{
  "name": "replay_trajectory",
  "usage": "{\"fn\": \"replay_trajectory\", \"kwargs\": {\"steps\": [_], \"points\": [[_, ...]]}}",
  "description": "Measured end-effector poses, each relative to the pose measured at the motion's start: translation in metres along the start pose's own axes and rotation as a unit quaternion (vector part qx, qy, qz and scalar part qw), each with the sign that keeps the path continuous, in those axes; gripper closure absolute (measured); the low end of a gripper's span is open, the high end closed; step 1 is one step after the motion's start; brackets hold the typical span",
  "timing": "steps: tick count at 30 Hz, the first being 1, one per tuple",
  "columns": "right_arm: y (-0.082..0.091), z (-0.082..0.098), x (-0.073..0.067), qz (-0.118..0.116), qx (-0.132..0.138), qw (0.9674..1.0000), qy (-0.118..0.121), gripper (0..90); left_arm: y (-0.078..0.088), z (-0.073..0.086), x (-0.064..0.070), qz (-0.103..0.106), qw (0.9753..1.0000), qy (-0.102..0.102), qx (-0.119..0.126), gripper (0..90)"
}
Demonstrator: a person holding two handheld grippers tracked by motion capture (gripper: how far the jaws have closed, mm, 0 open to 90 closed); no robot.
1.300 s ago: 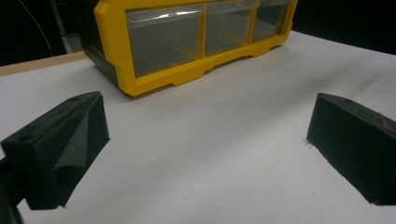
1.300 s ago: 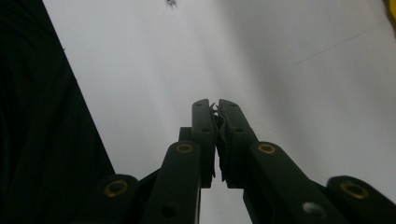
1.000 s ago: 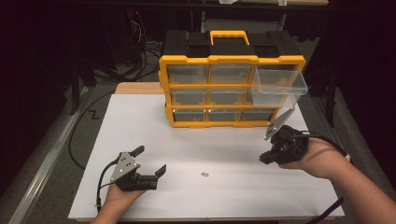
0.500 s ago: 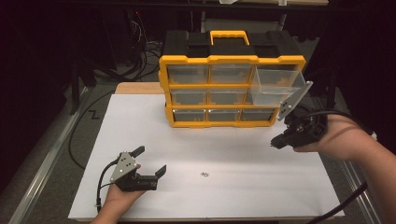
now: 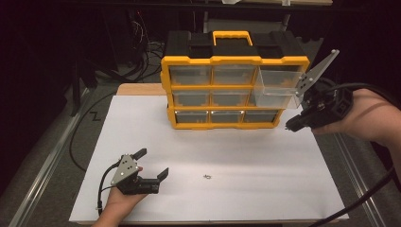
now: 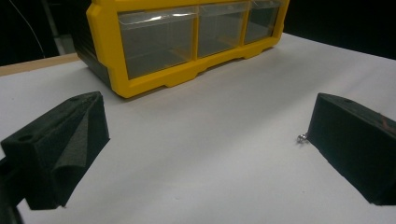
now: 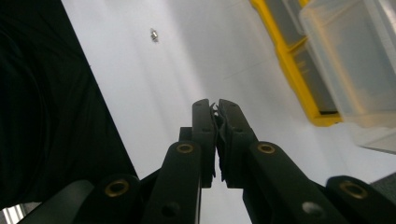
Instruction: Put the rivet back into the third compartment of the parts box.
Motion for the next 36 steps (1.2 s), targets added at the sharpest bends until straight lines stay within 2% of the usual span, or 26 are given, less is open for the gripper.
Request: {"fn": "replay_trajectory", "kwargs": {"steps": [6,8,17,28,30,31,34,36], "points": [[0.019,-0.009,0.014,0.015,-0.013,0.9998,-0.005,87.6,-0.001,0.0,0.001,0.004,1.0,0.002,0.001,0.3],[0.027,-0.017,0.022,0.021,-0.009,0.9997,-0.009,87.6,-0.001,-0.001,0.002,0.005,1.0,0.003,0.003,0.3],[0.038,-0.041,0.035,0.033,-0.01,0.9994,-0.004,87.6,0.0,-0.001,0.002,0.006,1.0,0.0,0.003,0.3],[0.036,-0.07,0.055,0.046,-0.001,0.9989,-0.006,87.5,0.002,-0.001,0.003,0.01,0.9999,-0.001,0.004,0.3],[0.036,-0.072,0.061,0.054,-0.005,0.9985,-0.01,87.5,0.002,-0.001,0.003,0.011,0.9999,-0.001,0.005,0.3],[0.035,-0.073,0.069,0.062,-0.01,0.9979,-0.015,87.5,0.002,-0.001,0.003,0.011,0.9999,-0.001,0.005,0.3],[0.033,-0.073,0.075,0.067,-0.012,0.9975,-0.019,87.5,0.002,-0.001,0.003,0.012,0.9999,-0.001,0.004,0.3],[0.026,-0.072,0.084,0.079,-0.022,0.9964,-0.02,87.4,0.002,-0.001,0.003,0.012,0.9999,-0.001,0.004,0.3]]}}
Point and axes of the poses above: each handheld gripper's, and its own axes: y roughly backward along the jaws, z roughly out of its underside, x roughly to its right, the point moved 9 cm from there along -y, roughly forward along the jaws, and after that the axes turned 1 degree about y, right-handed, at the moved point
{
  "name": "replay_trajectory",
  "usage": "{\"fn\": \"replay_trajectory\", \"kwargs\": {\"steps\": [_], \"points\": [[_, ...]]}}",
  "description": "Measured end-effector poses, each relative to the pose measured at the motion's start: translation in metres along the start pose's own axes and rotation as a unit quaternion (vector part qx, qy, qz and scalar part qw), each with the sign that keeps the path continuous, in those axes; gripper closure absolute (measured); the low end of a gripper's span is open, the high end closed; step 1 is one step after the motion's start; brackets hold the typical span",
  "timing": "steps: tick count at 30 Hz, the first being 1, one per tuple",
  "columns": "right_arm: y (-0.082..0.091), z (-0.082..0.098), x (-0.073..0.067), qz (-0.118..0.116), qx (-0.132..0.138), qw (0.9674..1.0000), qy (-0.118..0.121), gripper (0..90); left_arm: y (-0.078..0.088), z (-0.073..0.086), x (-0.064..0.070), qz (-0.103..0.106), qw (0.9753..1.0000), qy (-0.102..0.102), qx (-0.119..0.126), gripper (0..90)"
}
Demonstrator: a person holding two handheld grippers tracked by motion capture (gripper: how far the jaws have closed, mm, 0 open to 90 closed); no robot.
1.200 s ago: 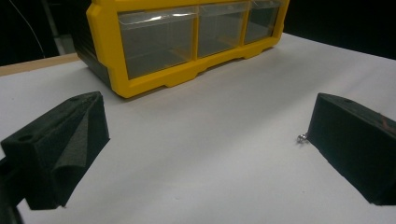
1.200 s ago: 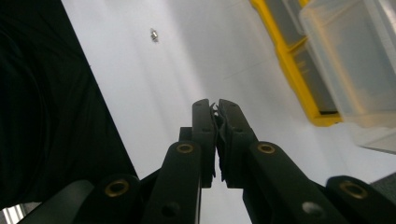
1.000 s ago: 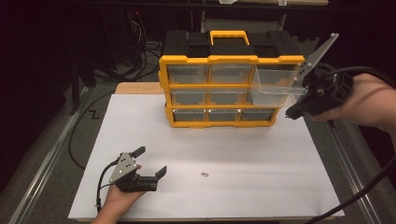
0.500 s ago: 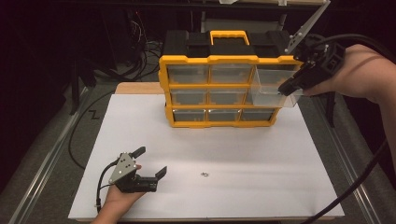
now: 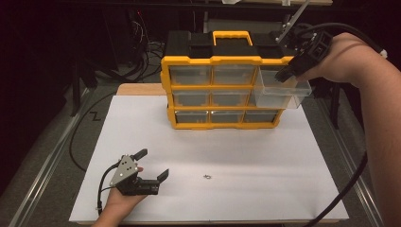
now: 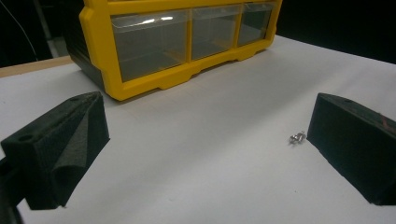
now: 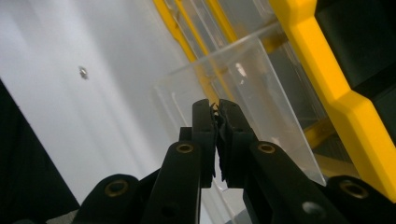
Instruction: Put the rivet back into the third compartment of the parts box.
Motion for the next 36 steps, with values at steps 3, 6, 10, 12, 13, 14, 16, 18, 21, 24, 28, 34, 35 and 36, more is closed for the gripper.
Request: {"fn": "replay_trajectory", "kwargs": {"steps": [3,6,10,12,13,14,16,18,21,24,28,34,35,36], "points": [[-0.006,0.001,0.004,0.003,-0.005,1.0,-0.004,87.4,0.0,0.0,0.0,0.0,1.0,0.001,0.001,0.3],[-0.013,0.003,0.006,-0.001,-0.014,0.9999,-0.002,87.3,0.0,0.0,0.0,0.001,1.0,0.0,0.0,0.3],[-0.016,0.003,0.008,-0.002,-0.01,0.9999,-0.005,86.8,0.0,0.0,0.0,0.001,1.0,0.001,0.0,0.3],[-0.015,0.003,0.008,0.0,-0.009,0.9999,-0.009,86.7,0.0,0.0,0.0,0.001,1.0,0.0,-0.001,0.3],[-0.014,0.003,0.009,0.0,-0.007,0.9999,-0.011,84.9,0.0,0.0,0.001,0.001,1.0,0.0,0.0,0.3],[-0.012,0.002,0.008,-0.002,-0.002,0.9999,-0.015,80.7,0.0,0.0,0.001,0.001,1.0,0.0,0.0,0.3],[-0.007,0.001,0.008,0.008,0.014,0.9997,-0.02,63.6,0.001,0.0,0.001,0.002,1.0,0.0,0.0,0.3],[-0.006,0.001,0.007,0.004,0.016,0.9996,-0.024,63.2,0.001,0.0,0.001,0.001,1.0,0.001,0.001,0.3],[0.001,0.003,0.001,0.001,0.023,0.9994,-0.024,62.2,0.001,0.0,0.0,0.002,1.0,0.001,-0.002,0.3],[0.004,0.008,-0.008,0.0,0.021,0.9996,-0.02,60.3,0.0,0.0,-0.001,0.001,1.0,0.003,-0.001,0.3],[0.009,0.018,-0.023,-0.003,0.023,0.9996,-0.017,57.2,0.001,0.0,-0.003,-0.001,1.0,0.008,0.0,0.3],[0.011,0.036,-0.053,-0.013,0.02,0.9997,-0.009,50.7,0.001,-0.001,-0.002,-0.001,1.0,0.008,0.003,0.3],[0.009,0.039,-0.057,-0.014,0.021,0.9996,-0.007,49.4,0.002,-0.001,-0.002,-0.001,1.0,0.008,0.003,0.3],[0.008,0.041,-0.061,-0.016,0.021,0.9996,-0.009,48.1,0.002,-0.001,-0.002,-0.001,1.0,0.008,0.003,0.3]]}}
Point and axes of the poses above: each handheld gripper's, and its own axes: y roughly backward along the jaws, z roughly out of its underside, x roughly to its right, the point moved 9 cm from there along -y, roughly forward along the jaws, and after that the axes turned 1 degree about y, right-handed, at the moved point
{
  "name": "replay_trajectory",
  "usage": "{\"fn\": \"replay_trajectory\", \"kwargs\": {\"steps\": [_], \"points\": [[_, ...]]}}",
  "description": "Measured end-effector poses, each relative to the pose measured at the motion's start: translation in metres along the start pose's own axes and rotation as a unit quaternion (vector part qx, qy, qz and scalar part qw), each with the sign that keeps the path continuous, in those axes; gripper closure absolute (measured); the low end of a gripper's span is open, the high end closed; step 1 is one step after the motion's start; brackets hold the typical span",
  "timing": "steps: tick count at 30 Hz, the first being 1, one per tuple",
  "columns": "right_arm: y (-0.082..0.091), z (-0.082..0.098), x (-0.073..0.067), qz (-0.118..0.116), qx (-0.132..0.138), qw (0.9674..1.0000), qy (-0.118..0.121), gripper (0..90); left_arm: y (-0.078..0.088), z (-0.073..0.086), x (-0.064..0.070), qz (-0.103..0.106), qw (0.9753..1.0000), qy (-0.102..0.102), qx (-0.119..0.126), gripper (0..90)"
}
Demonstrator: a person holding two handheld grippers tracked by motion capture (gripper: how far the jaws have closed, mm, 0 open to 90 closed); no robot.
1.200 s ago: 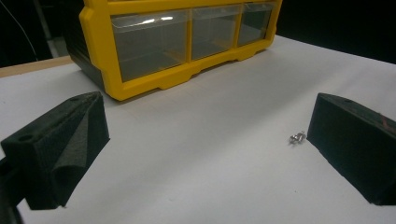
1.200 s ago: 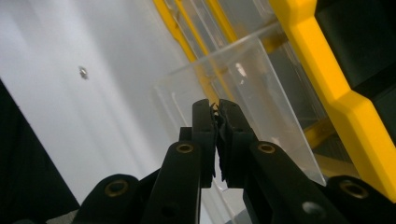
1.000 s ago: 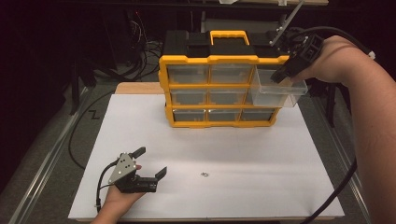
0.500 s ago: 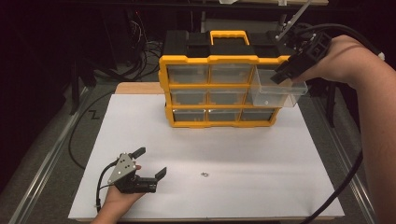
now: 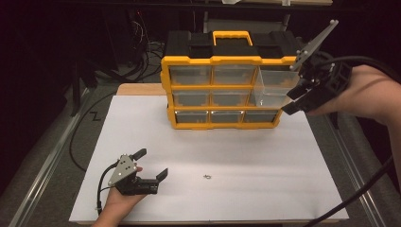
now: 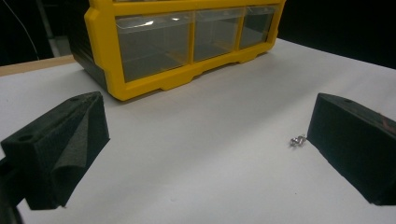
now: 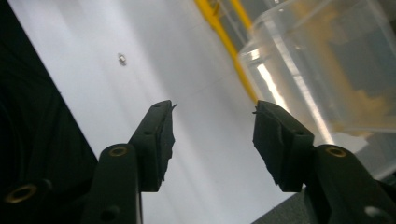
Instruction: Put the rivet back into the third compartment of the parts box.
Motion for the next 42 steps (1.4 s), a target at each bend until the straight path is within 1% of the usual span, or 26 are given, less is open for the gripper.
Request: {"fn": "replay_trajectory", "kwargs": {"steps": [1,2,3,4,8,10,14,15,16,17,21,22,23,24,26,28,29,30,32,34,35,37,38,39,40,42], "points": [[-0.003,0.002,-0.005,-0.002,0.001,1.0,0.002,46.3,0.0,0.0,0.0,0.0,1.0,0.0,0.001,0.3],[-0.01,0.007,-0.014,-0.008,-0.004,0.9999,0.008,42.1,0.0,0.0,0.0,0.0,1.0,0.0,0.001,0.3],[-0.01,0.007,-0.014,-0.008,-0.004,0.9999,0.008,42.1,0.0,0.0,0.0,0.0,1.0,0.0,0.001,0.3],[-0.014,0.009,-0.019,-0.011,-0.004,0.9999,0.009,41.0,0.0,-0.001,0.0,0.0,1.0,0.001,0.002,0.3],[-0.035,0.016,-0.035,-0.026,0.002,0.9997,0.004,33.2,0.0,-0.001,0.001,0.001,1.0,0.002,0.004,0.3],[-0.046,0.018,-0.042,-0.034,0.006,0.9994,0.009,29.7,0.001,-0.001,0.001,0.001,1.0,0.002,0.005,0.3],[-0.073,0.023,-0.053,-0.052,0.007,0.9986,0.009,20.5,0.0,-0.001,0.001,0.001,1.0,0.003,0.004,0.3],[-0.088,0.026,-0.058,-0.057,0.003,0.9984,0.008,15.6,0.0,-0.001,0.001,0.002,1.0,0.002,0.004,0.3],[-0.088,0.026,-0.058,-0.057,0.003,0.9984,0.008,15.6,0.0,-0.001,0.001,0.002,1.0,0.003,0.004,0.3],[-0.096,0.027,-0.059,-0.059,-0.001,0.9982,0.009,14.2,0.0,-0.001,0.001,0.002,1.0,0.002,0.004,0.3],[-0.128,0.031,-0.066,-0.06,-0.01,0.9981,0.009,0.2,0.0,-0.001,0.002,0.003,1.0,0.002,0.005,0.3],[-0.136,0.032,-0.068,-0.062,-0.014,0.998,0.008,0.1,0.001,-0.001,0.002,0.003,1.0,0.001,0.003,0.3],[-0.147,0.033,-0.071,-0.065,-0.015,0.9977,0.009,0.1,0.001,-0.001,0.002,0.003,1.0,0.002,0.004,0.3],[-0.153,0.035,-0.072,-0.067,-0.019,0.9976,0.008,0.1,0.001,-0.001,0.002,0.003,1.0,0.002,0.004,0.3],[-0.173,0.037,-0.078,-0.074,-0.02,0.997,0.011,0.1,0.001,0.0,0.002,0.003,1.0,0.0,0.002,0.3],[-0.189,0.038,-0.085,-0.082,-0.021,0.9963,0.014,0.2,0.001,-0.001,0.002,0.003,1.0,0.001,0.003,0.3],[-0.2,0.039,-0.09,-0.089,-0.021,0.9957,0.013,0.2,0.001,-0.001,0.003,0.003,1.0,0.001,0.004,0.3],[-0.207,0.039,-0.093,-0.095,-0.02,0.9952,0.012,0.4,0.002,-0.001,0.003,0.004,1.0,0.002,0.005,0.3],[-0.228,0.039,-0.101,-0.106,-0.023,0.9939,0.019,1.9,0.002,-0.002,0.003,0.005,1.0,0.002,0.006,0.3],[-0.241,0.037,-0.108,-0.118,-0.024,0.9925,0.023,4.3,0.002,-0.002,0.002,0.006,1.0,0.003,0.007,0.3],[-0.25,0.035,-0.112,-0.125,-0.021,0.9916,0.024,7.3,0.002,-0.002,0.002,0.006,1.0,0.003,0.007,0.3],[-0.26,0.03,-0.117,-0.131,-0.023,0.9906,0.033,13.4,0.002,-0.002,0.002,0.007,0.9999,0.003,0.007,0.3],[-0.264,0.026,-0.121,-0.135,-0.025,0.9897,0.041,20.0,0.002,-0.002,0.002,0.007,0.9999,0.003,0.007,0.3],[-0.267,0.022,-0.125,-0.143,-0.016,0.9885,0.045,25.7,0.002,-0.002,0.002,0.007,0.9999,0.004,0.008,0.3],[-0.269,0.018,-0.129,-0.147,-0.016,0.9876,0.053,31.9,0.002,-0.002,0.002,0.008,0.9999,0.003,0.008,0.3],[-0.272,0.009,-0.134,-0.145,-0.004,0.9867,0.074,46.6,0.003,-0.002,0.002,0.008,0.9999,0.003,0.009,0.3]]}}
Point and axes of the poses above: each handheld gripper's, and its own axes: y roughly backward along the jaws, z roughly out of its underside, x roughly to its right, the point moved 9 cm from there along -y, roughly forward along the jaws, and after that the axes turned 1 degree about y, right-handed, at the moved point
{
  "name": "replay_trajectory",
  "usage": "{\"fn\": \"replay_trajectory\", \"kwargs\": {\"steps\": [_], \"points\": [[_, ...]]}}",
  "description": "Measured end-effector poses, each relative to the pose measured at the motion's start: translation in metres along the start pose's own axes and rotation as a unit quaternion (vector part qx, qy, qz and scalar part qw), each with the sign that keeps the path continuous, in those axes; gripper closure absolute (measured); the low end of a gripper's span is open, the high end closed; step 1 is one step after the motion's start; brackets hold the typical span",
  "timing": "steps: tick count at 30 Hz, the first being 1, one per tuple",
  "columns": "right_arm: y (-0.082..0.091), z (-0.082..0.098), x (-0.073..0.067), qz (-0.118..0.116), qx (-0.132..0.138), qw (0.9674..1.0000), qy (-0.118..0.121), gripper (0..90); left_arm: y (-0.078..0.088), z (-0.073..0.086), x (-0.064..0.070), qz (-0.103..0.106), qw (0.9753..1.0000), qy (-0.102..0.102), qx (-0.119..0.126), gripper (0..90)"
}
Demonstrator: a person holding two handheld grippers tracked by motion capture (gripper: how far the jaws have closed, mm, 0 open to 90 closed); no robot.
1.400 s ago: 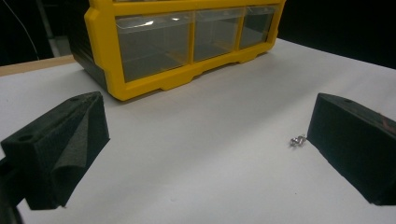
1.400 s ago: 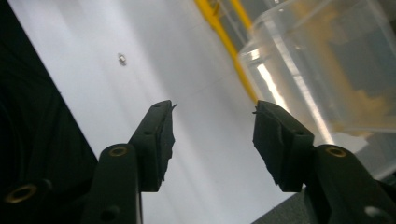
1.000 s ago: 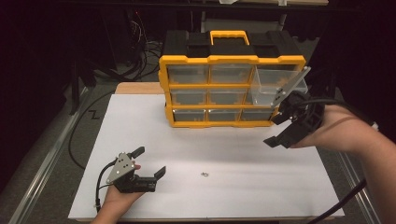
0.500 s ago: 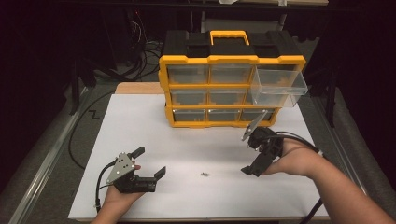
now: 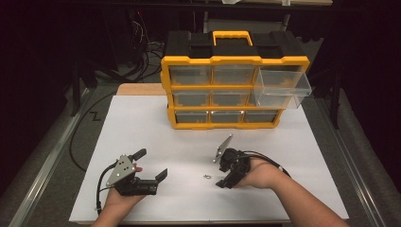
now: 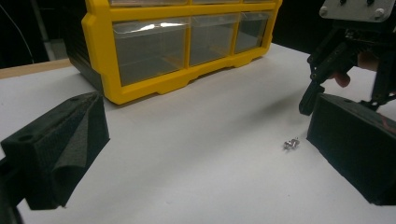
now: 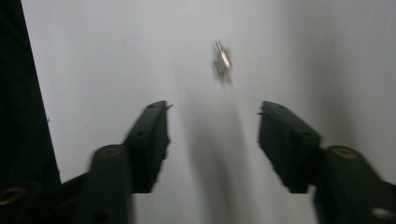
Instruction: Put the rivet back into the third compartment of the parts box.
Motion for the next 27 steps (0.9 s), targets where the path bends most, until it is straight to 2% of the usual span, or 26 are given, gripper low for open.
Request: {"fn": "replay_trajectory", "kwargs": {"steps": [1,4,11,16,22,27], "points": [[-0.001,-0.005,0.0,0.004,0.003,1.0,0.006,52.2,0.0,0.0,0.0,0.0,1.0,0.0,0.0,0.3],[-0.005,-0.018,-0.001,0.002,0.011,0.9999,0.008,61.2,0.0,0.0,0.0,0.001,1.0,0.0,0.0,0.3],[-0.021,-0.038,0.005,0.003,0.0,0.9998,0.018,68.8,0.0,0.0,0.0,0.0,1.0,0.0,0.0,0.3],[-0.029,-0.043,0.011,0.0,-0.006,0.9999,0.013,72.6,0.001,0.0,0.0,0.001,1.0,0.001,0.001,0.3],[-0.034,-0.043,0.017,0.001,-0.013,0.9997,0.018,75.5,0.0,0.0,-0.001,0.002,1.0,0.003,0.001,0.3],[-0.035,-0.042,0.021,0.005,-0.018,0.9997,0.018,82.3,0.001,0.0,0.0,0.002,1.0,0.003,0.002,0.3]]}}
Point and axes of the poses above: each handheld gripper's, and its own axes: y roughly backward along the jaws, z roughly out of its underside, x roughly to its right, the point moved 9 cm from there along -y, roughly forward along the jaws, and after that the axes turned 1 degree about y, right-handed, at the moved point
